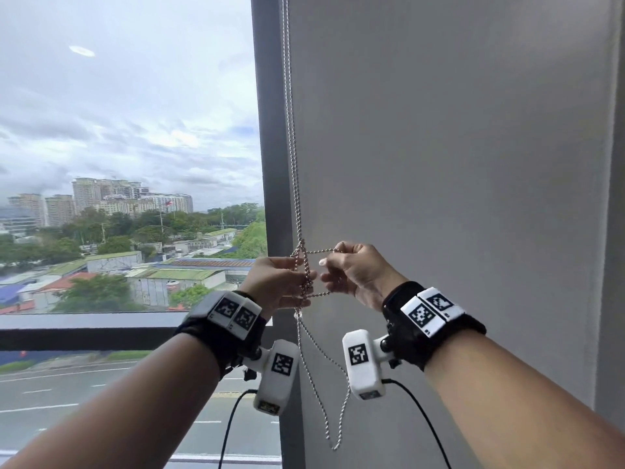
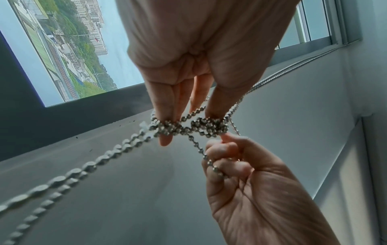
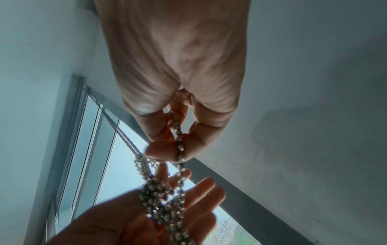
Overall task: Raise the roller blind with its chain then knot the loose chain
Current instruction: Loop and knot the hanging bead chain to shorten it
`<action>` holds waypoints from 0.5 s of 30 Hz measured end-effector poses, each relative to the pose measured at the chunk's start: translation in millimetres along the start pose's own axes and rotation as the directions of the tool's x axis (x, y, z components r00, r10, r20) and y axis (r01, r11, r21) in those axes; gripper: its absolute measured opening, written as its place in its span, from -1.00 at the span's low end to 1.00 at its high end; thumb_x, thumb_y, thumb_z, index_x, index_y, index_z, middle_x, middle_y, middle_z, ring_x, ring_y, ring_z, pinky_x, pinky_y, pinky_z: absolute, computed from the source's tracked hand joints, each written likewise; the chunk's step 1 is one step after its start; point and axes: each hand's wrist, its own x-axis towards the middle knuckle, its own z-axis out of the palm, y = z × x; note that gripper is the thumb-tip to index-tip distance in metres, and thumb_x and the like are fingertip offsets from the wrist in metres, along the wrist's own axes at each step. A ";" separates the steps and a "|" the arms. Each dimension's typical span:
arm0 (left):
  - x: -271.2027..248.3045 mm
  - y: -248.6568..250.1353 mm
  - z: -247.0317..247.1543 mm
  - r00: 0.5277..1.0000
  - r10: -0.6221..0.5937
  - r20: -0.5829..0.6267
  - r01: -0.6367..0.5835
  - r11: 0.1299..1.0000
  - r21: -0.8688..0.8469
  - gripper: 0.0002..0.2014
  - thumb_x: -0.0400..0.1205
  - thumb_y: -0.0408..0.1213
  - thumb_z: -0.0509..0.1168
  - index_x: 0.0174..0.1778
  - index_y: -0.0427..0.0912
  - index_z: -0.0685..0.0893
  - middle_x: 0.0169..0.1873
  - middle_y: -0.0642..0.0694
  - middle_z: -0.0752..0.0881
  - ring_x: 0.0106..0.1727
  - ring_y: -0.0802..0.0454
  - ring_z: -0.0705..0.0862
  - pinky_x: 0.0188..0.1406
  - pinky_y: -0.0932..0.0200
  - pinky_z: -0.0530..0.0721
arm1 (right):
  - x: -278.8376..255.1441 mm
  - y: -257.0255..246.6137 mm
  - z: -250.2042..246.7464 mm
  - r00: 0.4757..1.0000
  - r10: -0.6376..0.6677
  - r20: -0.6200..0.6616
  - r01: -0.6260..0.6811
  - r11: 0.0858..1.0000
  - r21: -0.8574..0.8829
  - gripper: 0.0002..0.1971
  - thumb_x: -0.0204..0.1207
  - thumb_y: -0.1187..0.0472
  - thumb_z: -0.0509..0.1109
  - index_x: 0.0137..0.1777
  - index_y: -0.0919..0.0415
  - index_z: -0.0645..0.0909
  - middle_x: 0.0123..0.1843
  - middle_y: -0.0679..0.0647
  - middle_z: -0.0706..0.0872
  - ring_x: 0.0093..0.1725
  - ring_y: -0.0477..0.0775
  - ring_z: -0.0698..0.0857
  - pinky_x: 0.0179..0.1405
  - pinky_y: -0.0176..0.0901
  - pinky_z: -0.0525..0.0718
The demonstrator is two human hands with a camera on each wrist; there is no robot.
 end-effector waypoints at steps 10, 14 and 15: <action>-2.0 -6.0 -0.2 0.996 -0.003 0.087 0.000 0.999 0.036 -0.79 0.45 -0.52 0.39 0.01 -0.43 0.70 -0.16 -0.35 0.68 -0.34 -0.12 0.74 -0.32 0.01 0.78 | 2.7 2.2 7.3 1.000 -0.017 -0.016 0.004 0.818 -0.575 -0.78 0.44 0.22 0.46 -0.44 0.16 0.67 -0.66 -0.06 0.40 -0.70 -0.07 0.28 -0.67 -0.38 0.34; 0.3 -3.4 0.0 0.999 -0.005 0.041 0.003 0.999 0.040 -0.49 0.38 -0.47 0.49 0.24 -0.49 0.56 -0.24 -0.34 0.70 -0.43 -0.09 0.75 -0.35 0.03 0.77 | 9.6 12.0 5.3 0.971 -0.187 -0.150 0.043 0.749 -0.661 -0.68 0.33 0.04 0.58 -0.48 0.25 0.65 -0.84 -0.11 0.28 -0.71 -0.02 0.28 -0.55 -0.19 0.43; 1.5 -3.1 -0.1 1.000 -0.006 0.024 0.006 1.000 0.026 -0.43 0.36 -0.46 0.51 0.28 -0.50 0.51 -0.27 -0.33 0.71 -0.45 -0.09 0.74 -0.39 0.03 0.77 | 11.4 16.2 3.6 0.960 -0.215 -0.179 0.043 0.746 -0.665 -0.61 0.31 0.01 0.59 -0.55 0.23 0.57 -0.83 -0.10 0.26 -0.69 0.01 0.29 -0.52 -0.15 0.43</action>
